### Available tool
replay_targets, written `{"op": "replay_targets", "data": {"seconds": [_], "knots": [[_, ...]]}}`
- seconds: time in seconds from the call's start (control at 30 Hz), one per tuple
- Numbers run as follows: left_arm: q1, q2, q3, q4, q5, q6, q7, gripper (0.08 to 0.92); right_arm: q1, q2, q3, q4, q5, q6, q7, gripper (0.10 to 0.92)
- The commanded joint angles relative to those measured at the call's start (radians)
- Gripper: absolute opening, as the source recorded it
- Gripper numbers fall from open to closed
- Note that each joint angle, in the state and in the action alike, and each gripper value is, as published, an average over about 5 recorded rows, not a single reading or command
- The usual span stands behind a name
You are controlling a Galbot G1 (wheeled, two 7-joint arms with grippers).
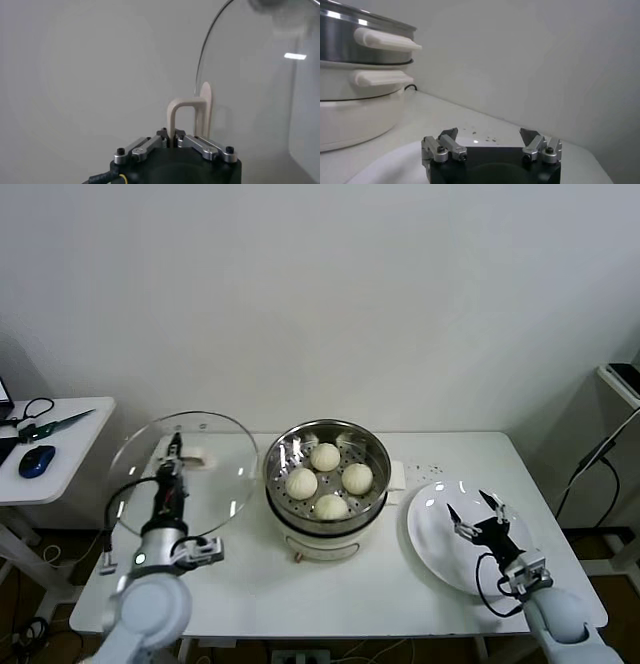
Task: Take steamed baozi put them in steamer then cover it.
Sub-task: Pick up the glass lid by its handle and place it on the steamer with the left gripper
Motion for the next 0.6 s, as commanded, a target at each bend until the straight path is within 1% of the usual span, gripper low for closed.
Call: {"op": "replay_targets", "data": {"seconds": [0.03, 0.2, 0.33, 0.47, 0.6], "knots": [[-0.316, -0.097, 0.378, 0.017, 0.188, 0.151, 0.303, 0.151, 0.010, 0.010, 0.003, -0.024, -0.005, 0.007, 0.001, 0.823], [-0.331, -0.294, 0.435, 0.117, 0.295, 0.151, 0.318, 0.151, 0.006, 0.009, 0.019, -0.043, -0.005, 0.020, -0.006, 0.823], [-0.342, -0.418, 0.448, 0.208, 0.322, 0.151, 0.283, 0.151, 0.005, 0.009, 0.032, -0.053, -0.004, 0.027, -0.010, 0.823], [-0.351, -0.504, 0.439, 0.294, 0.328, 0.151, 0.239, 0.151, 0.001, 0.010, 0.040, -0.056, -0.004, 0.032, -0.012, 0.823], [-0.351, -0.555, 0.418, 0.357, 0.323, 0.151, 0.194, 0.151, -0.005, 0.012, 0.046, -0.057, -0.006, 0.036, -0.015, 0.823]]}}
